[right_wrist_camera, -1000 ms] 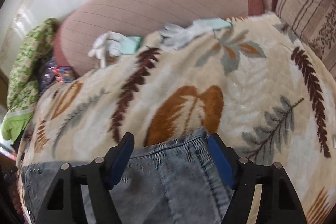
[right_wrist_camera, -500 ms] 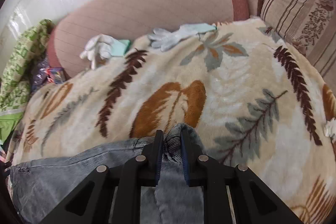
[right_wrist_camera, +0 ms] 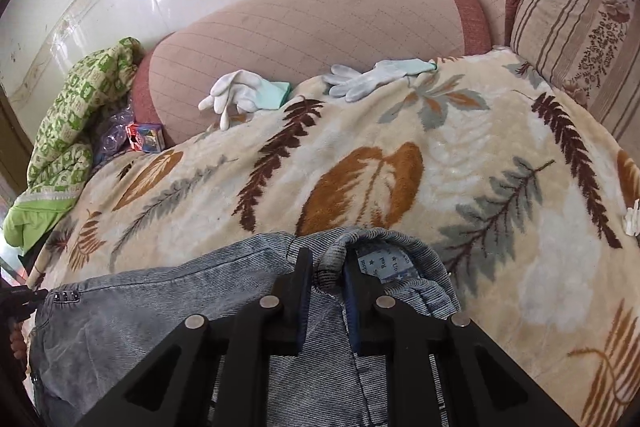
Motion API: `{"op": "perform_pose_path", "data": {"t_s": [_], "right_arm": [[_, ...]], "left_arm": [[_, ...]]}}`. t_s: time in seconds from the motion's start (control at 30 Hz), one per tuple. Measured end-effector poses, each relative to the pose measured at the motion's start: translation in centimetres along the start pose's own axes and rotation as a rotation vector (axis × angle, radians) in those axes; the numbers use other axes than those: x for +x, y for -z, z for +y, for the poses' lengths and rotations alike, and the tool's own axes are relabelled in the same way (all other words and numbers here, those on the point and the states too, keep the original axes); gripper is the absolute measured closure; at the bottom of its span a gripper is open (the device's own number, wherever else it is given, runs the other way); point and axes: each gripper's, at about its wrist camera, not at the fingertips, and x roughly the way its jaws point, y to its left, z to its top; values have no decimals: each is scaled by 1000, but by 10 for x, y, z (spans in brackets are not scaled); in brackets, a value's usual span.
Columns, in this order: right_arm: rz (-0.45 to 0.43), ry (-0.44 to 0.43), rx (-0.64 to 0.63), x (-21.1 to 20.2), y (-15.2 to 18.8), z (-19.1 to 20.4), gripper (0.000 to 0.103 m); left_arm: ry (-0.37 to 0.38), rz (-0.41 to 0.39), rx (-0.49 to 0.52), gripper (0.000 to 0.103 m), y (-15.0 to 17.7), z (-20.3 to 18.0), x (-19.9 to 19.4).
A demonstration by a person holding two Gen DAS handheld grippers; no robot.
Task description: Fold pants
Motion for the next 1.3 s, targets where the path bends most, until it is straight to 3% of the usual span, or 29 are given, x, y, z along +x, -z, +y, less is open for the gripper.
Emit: {"op": "perform_pose_path", "data": {"t_s": [0.27, 0.53, 0.73, 1.0, 1.13, 1.3], "right_arm": [[-51, -26, 42, -19, -3, -8, 88], [-114, -85, 102, -59, 2, -18, 89], [-165, -124, 160, -95, 18, -34, 89], [-223, -165, 283, -146, 53, -78, 89], [-234, -194, 328, -171, 76, -99, 89], [-217, -186, 252, -201, 104, -98, 89]], "left_arm": [[47, -81, -25, 100, 1, 6, -30], [158, -210, -6, 100, 19, 3, -99], [226, -314, 14, 100, 48, 6, -155], [315, -413, -44, 100, 103, 61, -212], [324, -410, -35, 100, 130, 88, -226], [239, -319, 29, 99, 168, 111, -219]]}}
